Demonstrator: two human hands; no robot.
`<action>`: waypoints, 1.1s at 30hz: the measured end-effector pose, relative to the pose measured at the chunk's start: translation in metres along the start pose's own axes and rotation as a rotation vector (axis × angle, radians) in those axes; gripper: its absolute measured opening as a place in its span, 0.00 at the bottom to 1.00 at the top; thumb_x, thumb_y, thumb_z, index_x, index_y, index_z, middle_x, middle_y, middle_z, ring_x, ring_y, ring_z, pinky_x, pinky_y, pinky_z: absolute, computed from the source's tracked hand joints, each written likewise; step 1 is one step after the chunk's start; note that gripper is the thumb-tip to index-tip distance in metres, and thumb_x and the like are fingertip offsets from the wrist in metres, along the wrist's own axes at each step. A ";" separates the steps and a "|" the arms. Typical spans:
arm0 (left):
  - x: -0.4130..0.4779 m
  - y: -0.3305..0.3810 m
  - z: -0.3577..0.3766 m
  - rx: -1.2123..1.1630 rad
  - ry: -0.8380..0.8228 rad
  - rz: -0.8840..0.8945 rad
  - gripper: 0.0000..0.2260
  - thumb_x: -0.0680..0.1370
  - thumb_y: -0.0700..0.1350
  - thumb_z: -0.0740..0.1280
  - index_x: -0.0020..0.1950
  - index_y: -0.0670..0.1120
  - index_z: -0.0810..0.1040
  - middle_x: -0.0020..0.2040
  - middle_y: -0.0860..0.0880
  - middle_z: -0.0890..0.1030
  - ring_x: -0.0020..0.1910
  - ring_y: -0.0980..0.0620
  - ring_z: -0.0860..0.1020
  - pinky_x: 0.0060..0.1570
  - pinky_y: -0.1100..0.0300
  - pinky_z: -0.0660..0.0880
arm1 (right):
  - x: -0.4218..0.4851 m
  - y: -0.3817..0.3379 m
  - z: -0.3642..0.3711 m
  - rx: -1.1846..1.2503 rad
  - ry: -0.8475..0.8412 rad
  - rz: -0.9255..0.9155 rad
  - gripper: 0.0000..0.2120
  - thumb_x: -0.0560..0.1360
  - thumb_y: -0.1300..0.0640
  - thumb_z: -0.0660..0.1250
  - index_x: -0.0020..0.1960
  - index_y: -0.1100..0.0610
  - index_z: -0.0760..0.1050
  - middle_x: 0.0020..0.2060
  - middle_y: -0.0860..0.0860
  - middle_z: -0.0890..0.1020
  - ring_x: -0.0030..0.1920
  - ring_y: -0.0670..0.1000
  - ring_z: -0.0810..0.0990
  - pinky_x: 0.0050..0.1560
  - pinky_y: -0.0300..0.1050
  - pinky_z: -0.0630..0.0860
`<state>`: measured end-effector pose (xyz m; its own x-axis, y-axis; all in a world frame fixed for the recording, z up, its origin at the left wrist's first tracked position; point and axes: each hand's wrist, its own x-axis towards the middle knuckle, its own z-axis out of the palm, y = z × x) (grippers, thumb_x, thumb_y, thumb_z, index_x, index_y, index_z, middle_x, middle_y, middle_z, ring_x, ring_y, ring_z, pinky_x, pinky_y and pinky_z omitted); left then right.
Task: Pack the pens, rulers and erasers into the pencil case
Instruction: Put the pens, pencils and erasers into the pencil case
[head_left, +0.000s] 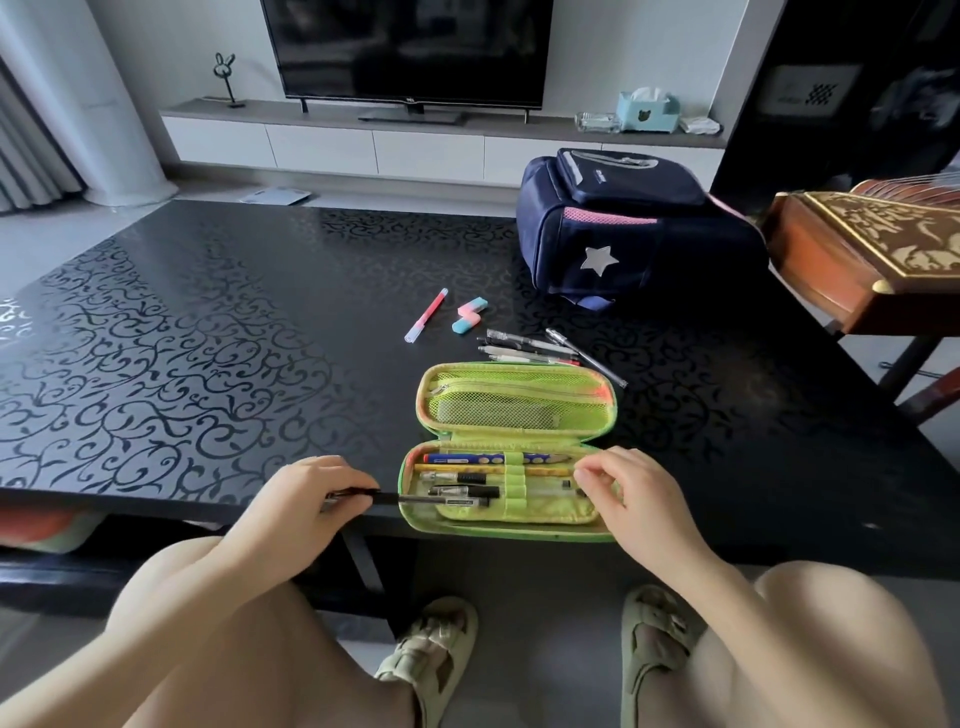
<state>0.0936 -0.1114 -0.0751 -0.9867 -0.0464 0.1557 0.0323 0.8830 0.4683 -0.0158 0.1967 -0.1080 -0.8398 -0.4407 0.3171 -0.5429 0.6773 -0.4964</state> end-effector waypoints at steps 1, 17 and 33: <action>0.001 0.001 -0.001 -0.002 -0.002 0.012 0.07 0.73 0.42 0.70 0.50 0.49 0.83 0.39 0.65 0.75 0.44 0.69 0.73 0.40 0.77 0.66 | 0.000 0.000 0.001 -0.005 -0.002 -0.006 0.04 0.75 0.57 0.67 0.45 0.55 0.80 0.37 0.43 0.78 0.40 0.47 0.74 0.40 0.32 0.67; 0.045 0.059 0.048 0.103 -0.166 0.226 0.10 0.73 0.49 0.68 0.53 0.51 0.80 0.50 0.52 0.77 0.53 0.53 0.73 0.52 0.59 0.72 | 0.011 -0.003 -0.009 -0.008 -0.050 0.014 0.05 0.76 0.57 0.65 0.47 0.54 0.80 0.39 0.42 0.77 0.43 0.43 0.75 0.43 0.33 0.70; 0.194 -0.033 0.033 0.022 0.131 -0.371 0.10 0.76 0.46 0.64 0.49 0.41 0.79 0.49 0.43 0.82 0.48 0.42 0.78 0.44 0.57 0.71 | 0.175 0.078 0.001 -0.309 -0.262 0.565 0.12 0.74 0.49 0.67 0.47 0.59 0.76 0.42 0.53 0.80 0.46 0.56 0.80 0.41 0.44 0.73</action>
<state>-0.1045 -0.1339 -0.0889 -0.9019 -0.4225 0.0899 -0.3277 0.8048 0.4950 -0.2050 0.1721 -0.0918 -0.9865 -0.0722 -0.1470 -0.0315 0.9644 -0.2625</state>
